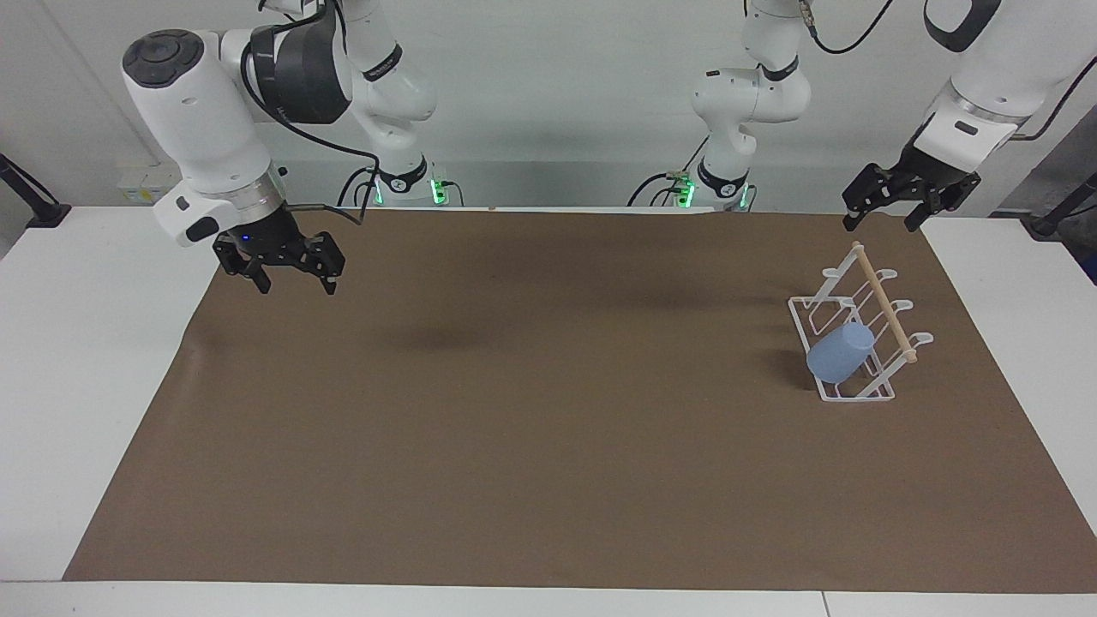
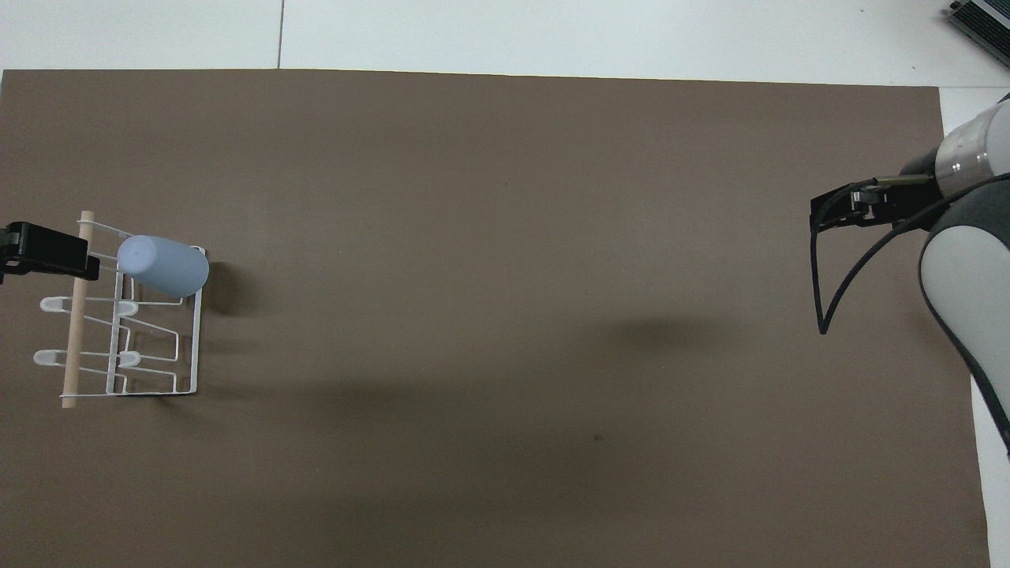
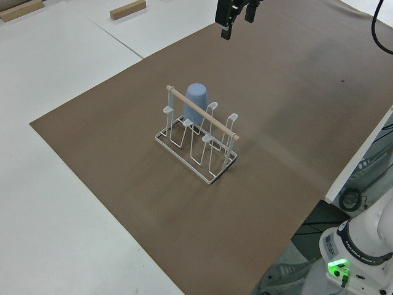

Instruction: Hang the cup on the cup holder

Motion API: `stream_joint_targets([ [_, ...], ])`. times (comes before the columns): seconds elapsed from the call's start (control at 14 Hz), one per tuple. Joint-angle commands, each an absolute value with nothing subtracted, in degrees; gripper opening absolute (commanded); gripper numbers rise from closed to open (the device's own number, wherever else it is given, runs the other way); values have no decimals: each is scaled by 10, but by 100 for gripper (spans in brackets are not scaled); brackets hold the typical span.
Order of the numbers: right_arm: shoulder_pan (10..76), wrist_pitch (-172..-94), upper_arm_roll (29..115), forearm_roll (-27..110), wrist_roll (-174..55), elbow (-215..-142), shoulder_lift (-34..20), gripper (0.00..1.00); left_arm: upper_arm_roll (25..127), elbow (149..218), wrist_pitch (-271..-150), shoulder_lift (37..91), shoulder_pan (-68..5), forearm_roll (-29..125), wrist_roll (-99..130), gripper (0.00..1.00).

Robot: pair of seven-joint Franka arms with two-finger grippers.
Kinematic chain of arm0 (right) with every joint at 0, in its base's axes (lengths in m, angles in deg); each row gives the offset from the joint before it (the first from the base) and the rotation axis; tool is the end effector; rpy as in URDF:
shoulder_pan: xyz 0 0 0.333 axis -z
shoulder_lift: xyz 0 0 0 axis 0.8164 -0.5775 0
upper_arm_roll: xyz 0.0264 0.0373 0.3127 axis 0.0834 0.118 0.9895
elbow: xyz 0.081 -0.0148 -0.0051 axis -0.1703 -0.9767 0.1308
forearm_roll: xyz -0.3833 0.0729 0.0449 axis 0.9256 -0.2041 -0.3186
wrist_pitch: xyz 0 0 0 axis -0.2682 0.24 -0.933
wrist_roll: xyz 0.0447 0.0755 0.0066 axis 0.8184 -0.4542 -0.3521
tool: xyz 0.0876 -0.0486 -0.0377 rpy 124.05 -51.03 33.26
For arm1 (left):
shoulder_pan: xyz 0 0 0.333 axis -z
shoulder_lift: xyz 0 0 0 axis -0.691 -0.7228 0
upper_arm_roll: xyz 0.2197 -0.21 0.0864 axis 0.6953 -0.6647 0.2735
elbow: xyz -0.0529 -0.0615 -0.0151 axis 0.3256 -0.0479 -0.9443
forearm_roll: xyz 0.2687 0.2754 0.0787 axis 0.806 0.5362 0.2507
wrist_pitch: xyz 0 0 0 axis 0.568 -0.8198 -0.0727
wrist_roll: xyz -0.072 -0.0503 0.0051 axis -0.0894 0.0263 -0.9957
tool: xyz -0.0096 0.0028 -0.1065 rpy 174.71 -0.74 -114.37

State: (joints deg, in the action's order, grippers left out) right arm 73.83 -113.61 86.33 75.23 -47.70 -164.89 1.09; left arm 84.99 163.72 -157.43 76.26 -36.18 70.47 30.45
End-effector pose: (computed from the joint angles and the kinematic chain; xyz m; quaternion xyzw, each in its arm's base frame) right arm 0.6001 0.0070 0.5678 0.9999 -0.0111 0.0095 0.0053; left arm 0.5344 -0.0185 0.6415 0.9995 -0.0124 -0.0185 0.0234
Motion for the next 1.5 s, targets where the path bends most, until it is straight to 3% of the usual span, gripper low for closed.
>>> stream_joint_targets([
  [0.0,744,-1132,866,741,-469,-1662,25,100,849,1628,-1555,764,-346,719,297,100],
  [1.43,744,-1132,866,741,-469,-1662,25,100,835,1631,-1554,768,-347,721,306,100],
])
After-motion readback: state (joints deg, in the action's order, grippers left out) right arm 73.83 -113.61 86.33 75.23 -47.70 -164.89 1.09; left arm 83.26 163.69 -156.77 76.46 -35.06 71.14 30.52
